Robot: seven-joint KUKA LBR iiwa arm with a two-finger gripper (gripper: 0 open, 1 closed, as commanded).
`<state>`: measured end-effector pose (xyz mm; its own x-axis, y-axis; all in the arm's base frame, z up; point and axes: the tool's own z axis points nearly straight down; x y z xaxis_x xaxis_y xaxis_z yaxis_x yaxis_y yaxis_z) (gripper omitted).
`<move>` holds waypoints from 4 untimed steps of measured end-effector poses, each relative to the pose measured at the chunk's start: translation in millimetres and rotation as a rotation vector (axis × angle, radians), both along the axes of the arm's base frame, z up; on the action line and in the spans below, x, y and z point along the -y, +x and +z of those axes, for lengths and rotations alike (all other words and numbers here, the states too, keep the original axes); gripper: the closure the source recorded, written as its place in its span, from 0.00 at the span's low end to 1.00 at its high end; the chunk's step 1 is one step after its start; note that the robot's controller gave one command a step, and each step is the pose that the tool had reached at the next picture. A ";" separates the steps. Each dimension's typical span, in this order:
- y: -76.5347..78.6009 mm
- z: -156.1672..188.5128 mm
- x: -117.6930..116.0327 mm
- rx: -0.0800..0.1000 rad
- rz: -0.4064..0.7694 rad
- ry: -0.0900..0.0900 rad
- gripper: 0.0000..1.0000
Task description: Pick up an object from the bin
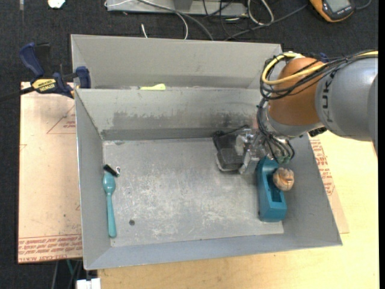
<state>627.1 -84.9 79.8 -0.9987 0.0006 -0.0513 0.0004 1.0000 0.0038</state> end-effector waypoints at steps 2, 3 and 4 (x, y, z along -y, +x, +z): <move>-18.0 51.4 4.1 -0.010 0.404 -0.018 1.00; 2.4 48.9 6.2 0.006 0.548 -0.032 1.00; -3.7 93.1 13.1 -0.005 0.739 -0.034 1.00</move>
Offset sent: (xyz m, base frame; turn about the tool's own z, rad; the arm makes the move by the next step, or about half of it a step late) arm -0.0367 0.0118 0.1721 -0.2691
